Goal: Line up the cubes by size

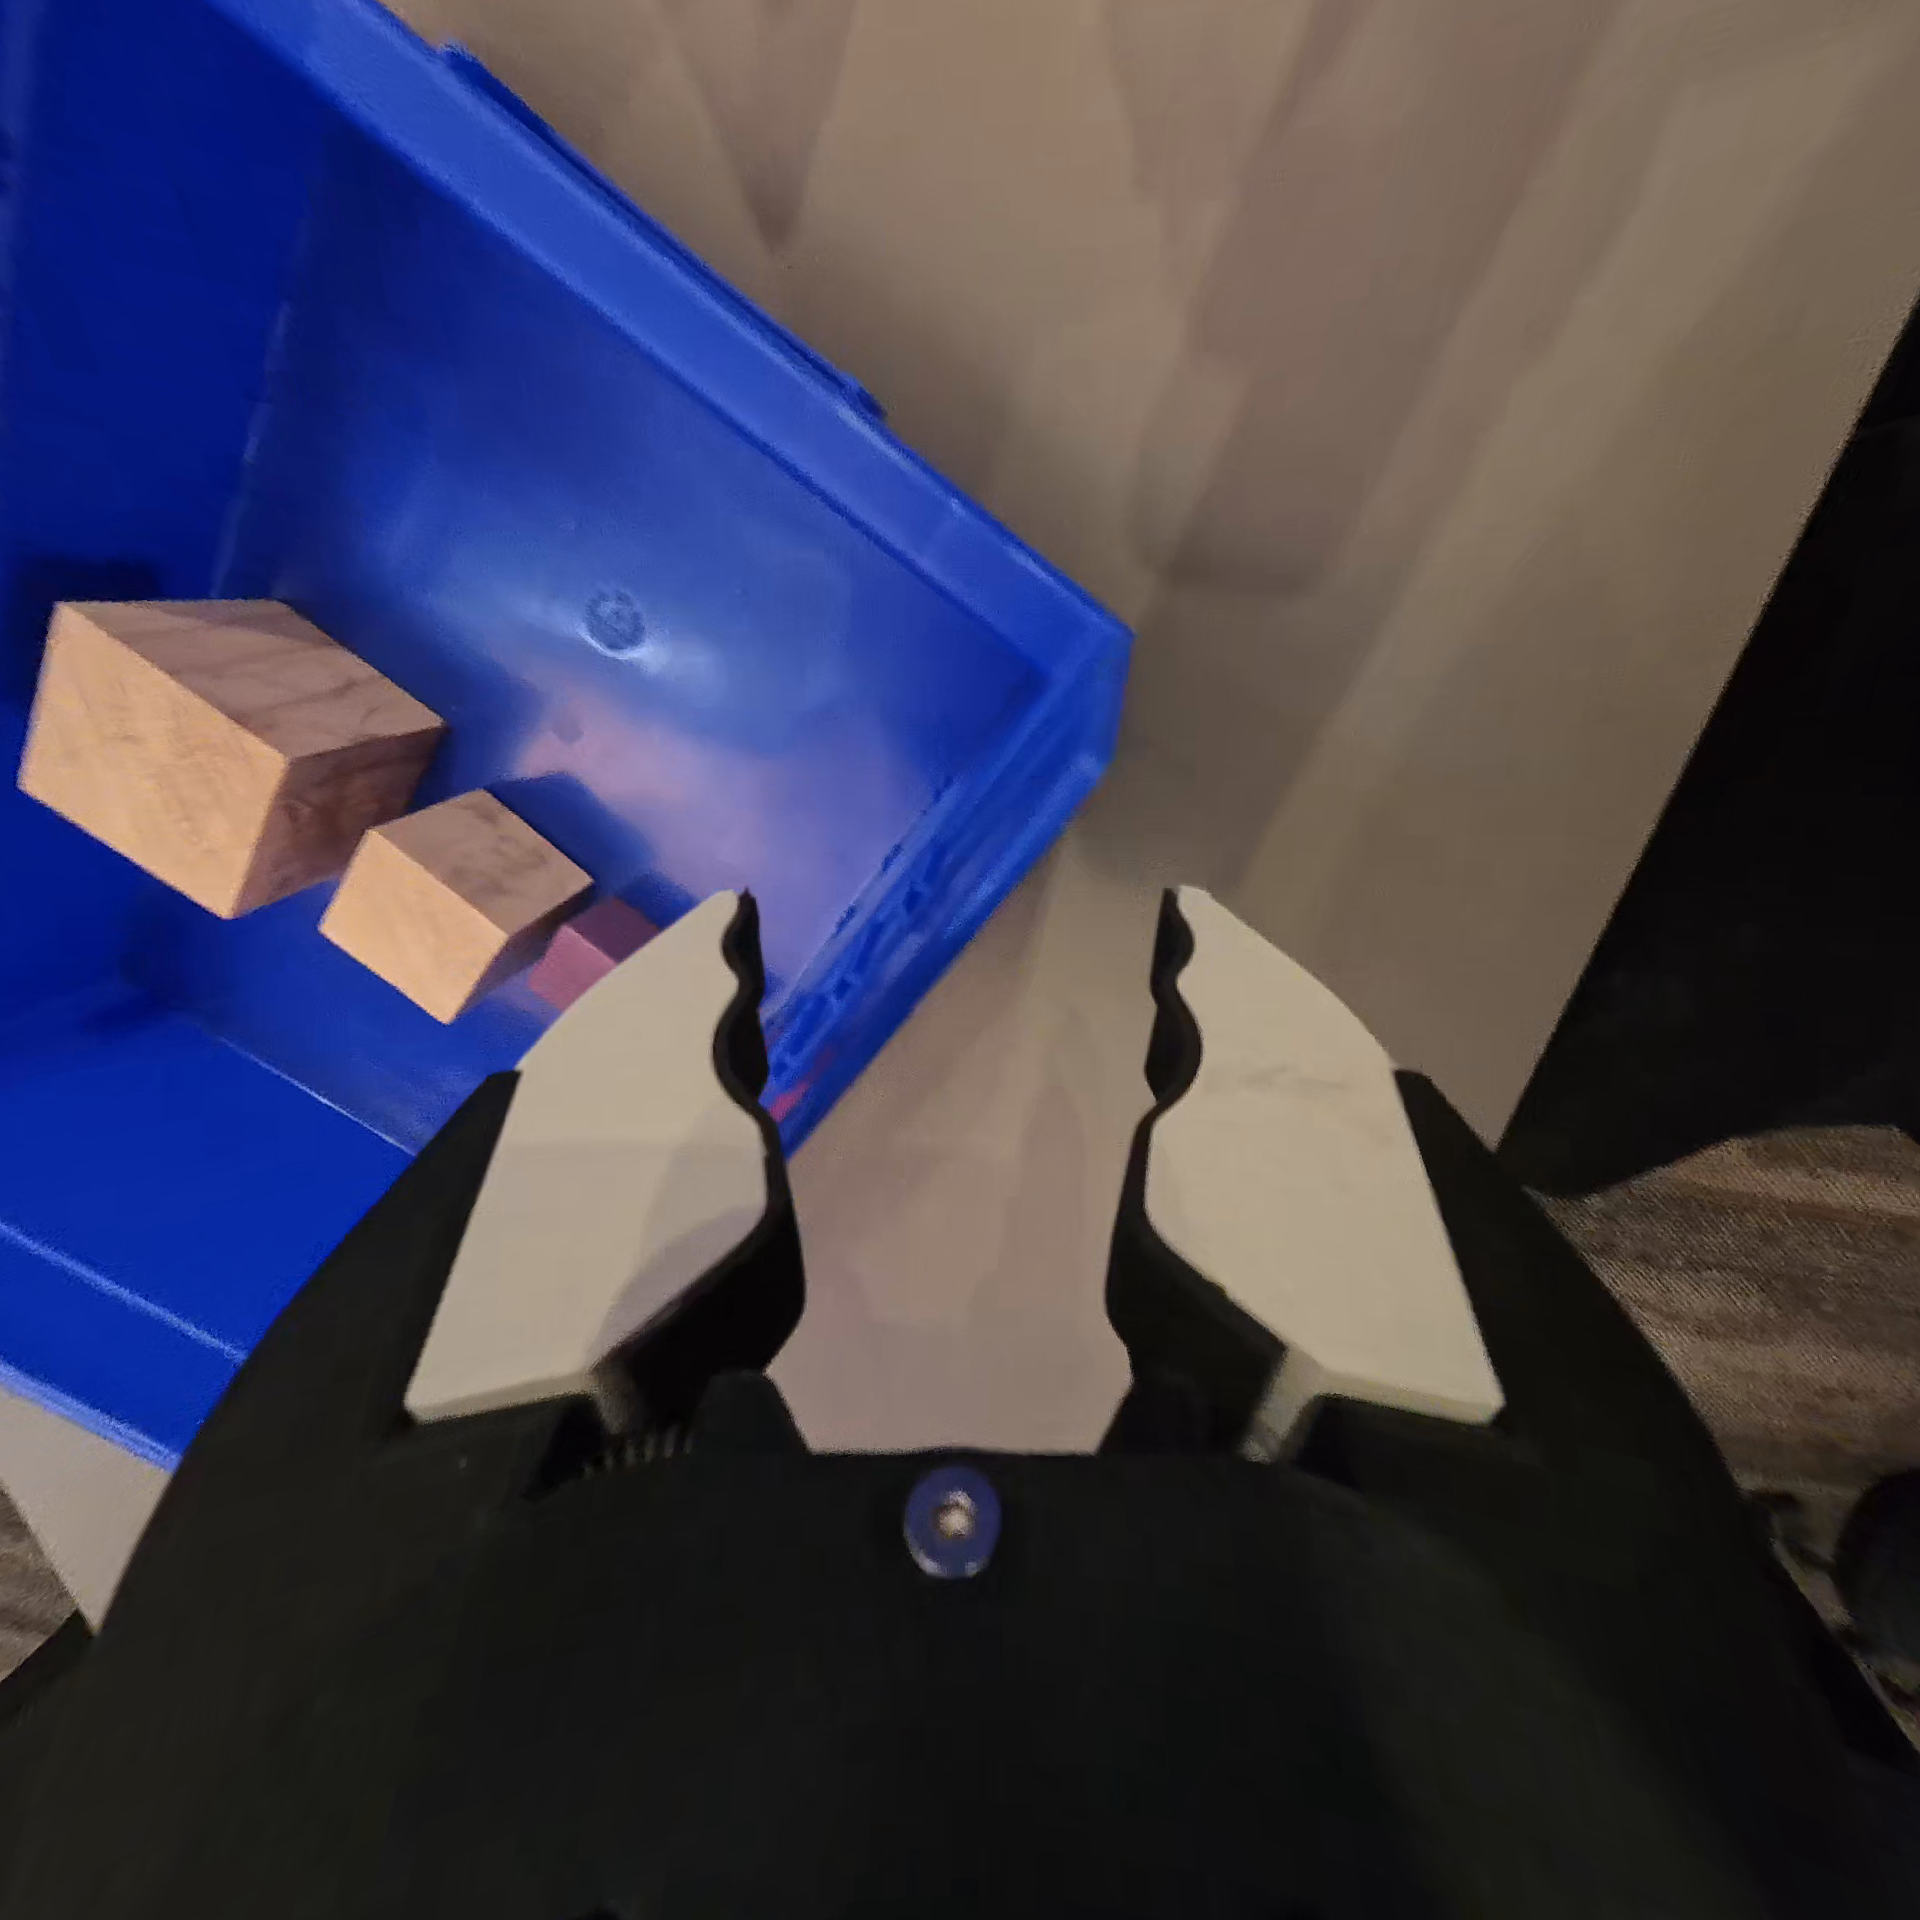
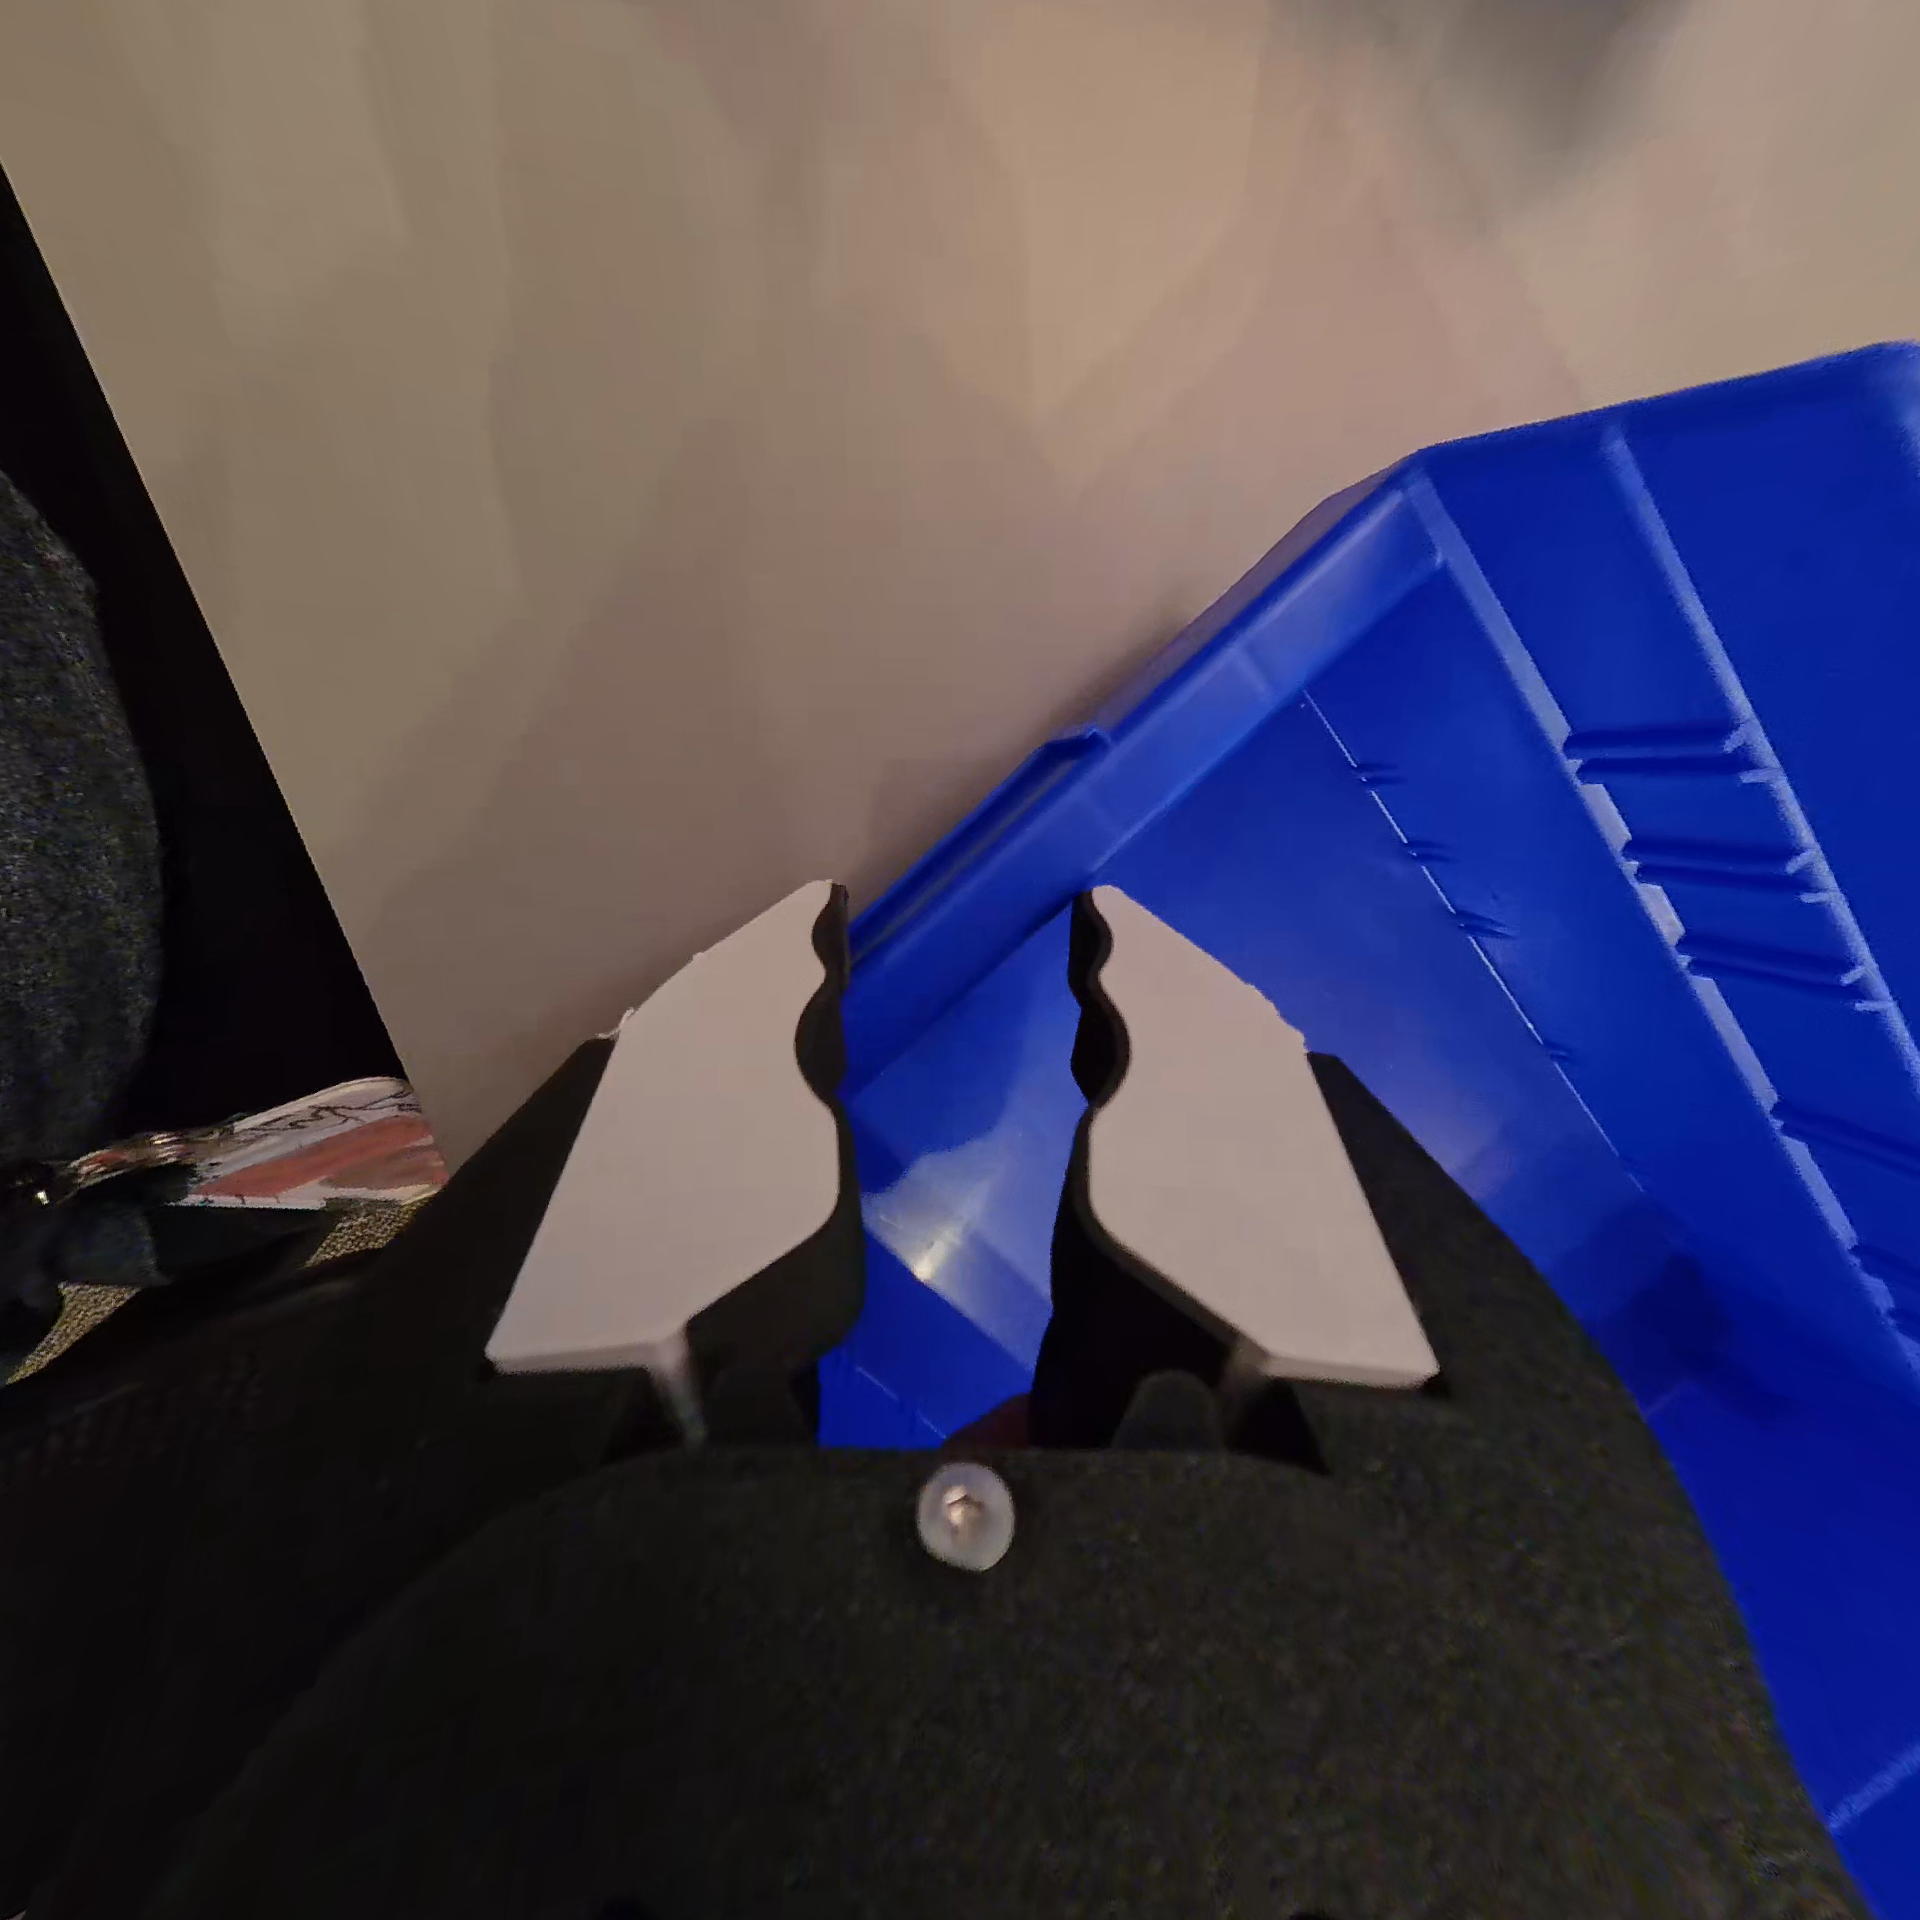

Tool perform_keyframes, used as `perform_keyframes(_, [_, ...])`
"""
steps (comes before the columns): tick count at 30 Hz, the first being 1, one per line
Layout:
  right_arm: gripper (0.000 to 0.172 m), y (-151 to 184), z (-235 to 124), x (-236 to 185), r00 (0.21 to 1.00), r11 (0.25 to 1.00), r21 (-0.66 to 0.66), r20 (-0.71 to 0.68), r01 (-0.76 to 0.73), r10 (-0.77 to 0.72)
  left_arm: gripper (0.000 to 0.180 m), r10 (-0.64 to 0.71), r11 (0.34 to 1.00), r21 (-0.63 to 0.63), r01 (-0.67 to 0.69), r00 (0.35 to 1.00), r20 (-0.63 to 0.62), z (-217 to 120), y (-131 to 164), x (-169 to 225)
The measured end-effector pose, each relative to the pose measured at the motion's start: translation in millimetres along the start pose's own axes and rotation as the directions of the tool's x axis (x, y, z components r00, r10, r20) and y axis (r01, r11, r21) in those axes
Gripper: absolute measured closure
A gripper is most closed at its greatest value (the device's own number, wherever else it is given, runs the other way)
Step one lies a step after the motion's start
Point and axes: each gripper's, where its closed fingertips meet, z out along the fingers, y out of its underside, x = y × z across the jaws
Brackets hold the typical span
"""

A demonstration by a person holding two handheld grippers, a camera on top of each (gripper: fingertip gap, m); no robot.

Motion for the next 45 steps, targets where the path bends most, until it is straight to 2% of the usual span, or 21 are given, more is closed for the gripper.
perform_keyframes(1, [0.132, -0.3, 0.0, -0.1, 1.000, 1.000, 0.003, 0.003, 0.000, 0.000, 0.108, 0.000, 1.000, -0.022, 0.000, 1.000, -0.001, 0.7, 6.0, 1.4])
perform_keyframes(2, [0.131, -0.4, 0.1, -0.2, 1.000, 1.000, 0.006, 0.007, 0.001, -0.001, 0.109, -0.011, 0.999, -0.041, 0.012, 1.000, 0.012, -0.7, 11.0, 0.6])
perform_keyframes(4, [0.131, -0.7, 0.2, -0.5, 1.000, 1.000, 0.014, 0.015, 0.001, -0.001, 0.113, -0.041, 0.999, 0.009, 0.041, 0.999, 0.016, -11.4, 4.7, 3.3])
perform_keyframes(8, [0.131, -1.0, 0.2, -0.9, 1.000, 1.000, 0.026, 0.025, 0.001, -0.002, 0.120, -0.139, 0.976, 0.181, 0.123, 0.987, 0.077, -32.7, -42.9, -6.6])
perform_keyframes(10, [0.131, -1.1, 0.2, -1.0, 1.000, 1.000, 0.028, 0.028, 0.006, -0.006, 0.125, -0.195, 0.956, 0.231, 0.180, 0.980, 0.044, -24.9, -71.4, -7.8])
perform_keyframes(13, [0.131, -1.1, 0.1, -1.3, 1.000, 0.999, 0.033, 0.028, 0.006, -0.007, 0.126, -0.180, 0.978, 0.122, 0.167, 0.978, 0.108, 7.5, -83.5, -16.2])
perform_keyframes(16, [0.132, 1.1, -1.1, -2.2, 1.000, 0.999, 0.034, 0.026, 0.015, -0.016, 0.130, -0.178, 0.983, 0.048, 0.175, 0.982, 0.069, 37.1, -90.7, -8.3])
perform_keyframes(18, [0.132, 4.0, -2.2, -3.0, 0.999, 0.999, 0.032, 0.024, 0.027, -0.028, 0.132, -0.159, 0.986, -0.015, 0.164, 0.973, 0.165, 45.9, -83.1, -19.2])
perform_keyframes(20, [0.132, 7.7, -3.5, -3.0, 0.999, 0.999, 0.028, 0.025, 0.041, -0.041, 0.138, -0.186, 0.980, -0.033, 0.194, 0.967, 0.177, 46.8, -77.6, -23.1])
perform_keyframes(22, [0.132, 11.7, -4.6, -2.1, 0.998, 0.998, 0.023, 0.025, 0.056, -0.057, 0.151, -0.163, 0.983, -0.048, 0.177, 0.962, 0.218, 47.3, -69.9, -28.3])
perform_keyframes(29, [0.133, 30.5, -9.6, 5.4, 0.988, 0.988, 0.001, 0.023, 0.151, -0.151, 0.150, -0.071, 0.991, -0.097, 0.089, 0.982, 0.177, 45.6, -37.4, -14.3])
perform_keyframes(33, [0.135, 51.0, -14.9, 14.9, 0.970, 0.969, -0.041, 0.014, 0.243, -0.243, 0.152, -0.013, 0.981, -0.191, 0.031, 0.995, 0.095, 38.0, 9.9, -5.0])
perform_keyframes(35, [0.137, 65.4, -18.0, 21.8, 0.969, 0.965, -0.088, 0.011, 0.248, -0.248, 0.149, -0.066, 0.978, -0.193, 0.083, 0.994, 0.092, 34.8, 27.1, -6.6])
perform_keyframes(36, [0.138, 72.8, -20.0, 25.4, 0.968, 0.961, -0.122, 0.006, 0.249, -0.250, 0.142, -0.104, 0.976, -0.182, 0.122, 0.989, 0.109, 32.6, 31.9, -9.9])
perform_keyframes(39, [0.126, 80.3, -25.0, 37.8, 0.979, 0.968, -0.167, -0.053, 0.187, -0.198, 0.131, -0.162, 0.975, -0.126, 0.184, 0.972, 0.170, 24.5, 29.9, -16.1])
perform_keyframes(42, [0.131, 66.2, -28.4, 44.9, 0.989, 0.990, -0.117, -0.113, 0.080, -0.093, 0.129, -0.233, 0.969, -0.036, 0.244, 0.955, 0.183, 30.3, 8.4, -16.5])
perform_keyframes(45, [0.138, 68.4, -22.2, 45.7, 0.990, 0.987, -0.159, -0.128, 0.038, -0.059, 0.137, -0.244, 0.959, -0.085, 0.272, 0.937, 0.249, 48.4, 8.5, -20.9])
